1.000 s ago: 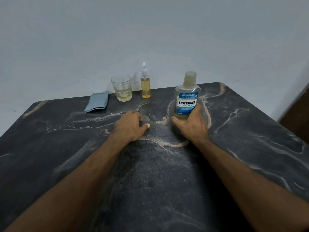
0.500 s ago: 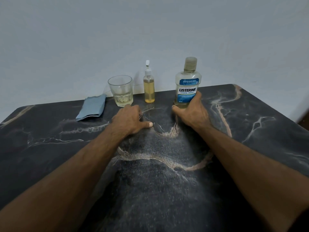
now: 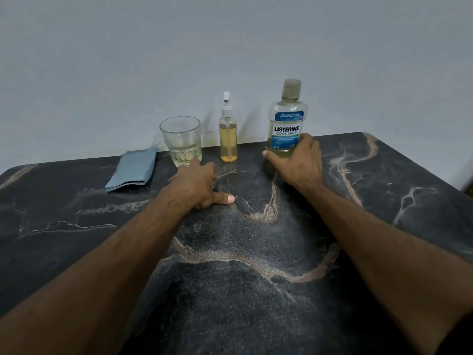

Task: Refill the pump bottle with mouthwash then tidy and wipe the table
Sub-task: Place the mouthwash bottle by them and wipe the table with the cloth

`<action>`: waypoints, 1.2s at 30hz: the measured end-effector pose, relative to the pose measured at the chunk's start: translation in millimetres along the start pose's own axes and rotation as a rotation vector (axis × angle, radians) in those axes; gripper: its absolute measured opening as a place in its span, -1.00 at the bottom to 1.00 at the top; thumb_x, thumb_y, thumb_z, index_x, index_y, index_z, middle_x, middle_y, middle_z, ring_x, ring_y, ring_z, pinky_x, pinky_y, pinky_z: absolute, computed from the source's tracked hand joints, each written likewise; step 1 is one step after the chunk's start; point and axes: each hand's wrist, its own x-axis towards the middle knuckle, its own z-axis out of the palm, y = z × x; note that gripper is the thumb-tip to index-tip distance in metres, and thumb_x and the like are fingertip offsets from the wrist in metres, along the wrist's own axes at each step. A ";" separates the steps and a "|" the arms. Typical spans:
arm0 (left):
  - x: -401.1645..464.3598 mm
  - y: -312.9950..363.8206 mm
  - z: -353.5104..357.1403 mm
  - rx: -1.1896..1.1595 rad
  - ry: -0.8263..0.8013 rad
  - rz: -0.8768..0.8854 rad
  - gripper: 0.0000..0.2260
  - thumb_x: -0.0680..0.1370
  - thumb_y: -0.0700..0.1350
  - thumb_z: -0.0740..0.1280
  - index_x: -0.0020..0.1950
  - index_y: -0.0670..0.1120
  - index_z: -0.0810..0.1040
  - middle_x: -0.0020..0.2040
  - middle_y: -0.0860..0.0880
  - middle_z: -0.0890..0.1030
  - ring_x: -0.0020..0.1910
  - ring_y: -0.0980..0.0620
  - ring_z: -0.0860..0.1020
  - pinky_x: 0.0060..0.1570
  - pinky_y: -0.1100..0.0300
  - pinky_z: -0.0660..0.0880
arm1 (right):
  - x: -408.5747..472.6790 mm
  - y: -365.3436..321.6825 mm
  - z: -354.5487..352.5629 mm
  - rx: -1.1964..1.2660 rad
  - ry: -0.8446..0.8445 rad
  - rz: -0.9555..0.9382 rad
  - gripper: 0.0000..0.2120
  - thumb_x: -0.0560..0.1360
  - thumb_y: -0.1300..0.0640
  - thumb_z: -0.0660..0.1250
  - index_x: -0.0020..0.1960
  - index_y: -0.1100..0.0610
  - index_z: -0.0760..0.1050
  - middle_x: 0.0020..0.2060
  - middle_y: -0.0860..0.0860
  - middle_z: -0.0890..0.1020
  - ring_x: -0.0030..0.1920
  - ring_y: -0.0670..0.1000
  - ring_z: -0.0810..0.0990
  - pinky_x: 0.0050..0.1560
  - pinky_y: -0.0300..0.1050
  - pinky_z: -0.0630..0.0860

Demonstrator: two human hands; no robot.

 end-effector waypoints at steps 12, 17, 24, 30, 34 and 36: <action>-4.5 3.3 -0.5 0.007 -0.007 -0.009 -0.29 0.42 0.29 0.38 0.43 -0.06 0.29 0.43 -0.18 0.29 0.42 -0.24 0.29 0.34 -0.27 0.35 | 6.0 -5.2 9.3 -0.110 -0.012 -0.023 -0.12 0.31 -0.34 0.37 0.39 0.19 0.23 0.26 0.15 0.43 0.28 0.18 0.42 0.28 0.16 0.31; -4.4 3.6 -1.0 0.012 -0.013 -0.010 -0.29 0.43 0.29 0.38 0.45 -0.05 0.28 0.45 -0.19 0.28 0.43 -0.24 0.28 0.35 -0.27 0.34 | 7.4 -12.3 15.7 -0.121 0.009 0.045 0.02 0.28 -0.51 0.30 0.42 0.22 0.21 0.31 0.19 0.41 0.33 0.21 0.39 0.32 0.20 0.28; -3.4 2.8 -0.3 0.024 -0.011 -0.006 -0.27 0.42 0.31 0.37 0.45 -0.04 0.28 0.44 -0.17 0.28 0.42 -0.23 0.28 0.34 -0.26 0.35 | 16.8 -20.2 24.5 -0.137 0.022 0.085 -0.17 0.35 -0.31 0.37 0.38 0.23 0.25 0.28 0.16 0.45 0.30 0.18 0.41 0.30 0.12 0.29; -0.8 3.0 -1.0 0.038 -0.020 -0.008 -0.25 0.40 0.32 0.37 0.44 -0.05 0.28 0.44 -0.18 0.28 0.42 -0.24 0.29 0.33 -0.26 0.36 | 26.1 -18.8 29.3 -0.127 0.000 0.078 -0.19 0.37 -0.30 0.39 0.38 0.20 0.25 0.29 0.12 0.47 0.32 0.16 0.42 0.31 0.14 0.27; -0.9 3.9 -2.4 0.029 -0.024 -0.009 -0.26 0.40 0.32 0.38 0.43 -0.06 0.28 0.43 -0.19 0.29 0.41 -0.24 0.30 0.33 -0.26 0.37 | 28.4 -16.9 30.6 -0.126 -0.008 0.074 -0.17 0.35 -0.32 0.41 0.39 0.19 0.25 0.29 0.11 0.48 0.32 0.16 0.43 0.31 0.15 0.27; -1.9 4.1 -2.7 0.028 -0.023 -0.010 -0.25 0.40 0.32 0.38 0.44 -0.06 0.28 0.44 -0.18 0.28 0.41 -0.24 0.30 0.33 -0.26 0.37 | 27.3 -16.0 31.0 -0.126 0.001 0.071 -0.16 0.34 -0.33 0.41 0.37 0.18 0.26 0.28 0.11 0.50 0.31 0.16 0.45 0.30 0.14 0.27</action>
